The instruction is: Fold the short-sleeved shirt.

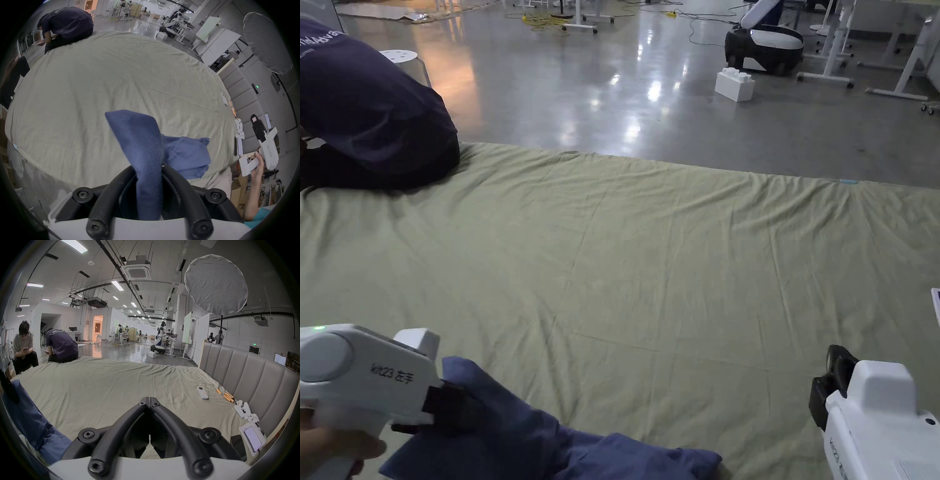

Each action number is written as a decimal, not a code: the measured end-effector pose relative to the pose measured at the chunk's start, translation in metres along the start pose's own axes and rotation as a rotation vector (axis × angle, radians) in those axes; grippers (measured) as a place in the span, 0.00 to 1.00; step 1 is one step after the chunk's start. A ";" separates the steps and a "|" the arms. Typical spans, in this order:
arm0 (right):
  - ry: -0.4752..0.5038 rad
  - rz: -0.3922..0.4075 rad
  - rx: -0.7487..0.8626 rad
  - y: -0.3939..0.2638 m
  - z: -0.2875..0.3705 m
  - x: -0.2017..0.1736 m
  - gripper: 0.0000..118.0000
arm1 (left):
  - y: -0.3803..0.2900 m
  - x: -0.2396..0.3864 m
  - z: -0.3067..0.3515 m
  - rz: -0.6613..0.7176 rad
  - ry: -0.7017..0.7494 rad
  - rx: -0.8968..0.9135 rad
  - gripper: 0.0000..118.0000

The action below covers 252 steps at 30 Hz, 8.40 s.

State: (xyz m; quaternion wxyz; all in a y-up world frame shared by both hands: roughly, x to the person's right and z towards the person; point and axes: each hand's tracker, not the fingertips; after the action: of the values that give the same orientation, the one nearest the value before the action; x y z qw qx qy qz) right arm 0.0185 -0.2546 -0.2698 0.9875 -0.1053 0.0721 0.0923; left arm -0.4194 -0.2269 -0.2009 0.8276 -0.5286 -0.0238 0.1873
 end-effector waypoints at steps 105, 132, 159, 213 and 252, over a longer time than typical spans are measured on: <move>0.240 0.061 -0.149 -0.068 0.043 -0.119 0.00 | -0.042 0.029 -0.036 -0.219 0.263 0.813 0.07; 0.189 0.036 -0.374 -0.150 -0.001 -0.131 0.00 | -0.042 -0.053 -0.196 0.199 -0.604 -0.056 0.76; 0.165 0.011 -0.283 -0.094 -0.001 -0.102 0.00 | -0.018 -0.110 -0.160 0.227 -0.744 -0.012 0.23; -0.014 -0.061 0.025 0.040 -0.038 -0.019 0.00 | 0.079 -0.146 0.014 -0.112 0.272 0.697 0.54; -0.076 -0.070 0.079 0.015 -0.032 0.004 0.00 | 0.025 0.095 -0.069 -0.273 0.278 0.990 0.06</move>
State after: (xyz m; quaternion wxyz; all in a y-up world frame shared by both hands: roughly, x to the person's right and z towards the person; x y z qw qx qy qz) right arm 0.0151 -0.2466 -0.3040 0.9956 -0.0651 0.0343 0.0586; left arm -0.3220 -0.2460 -0.2684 0.9903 -0.0865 0.1088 -0.0054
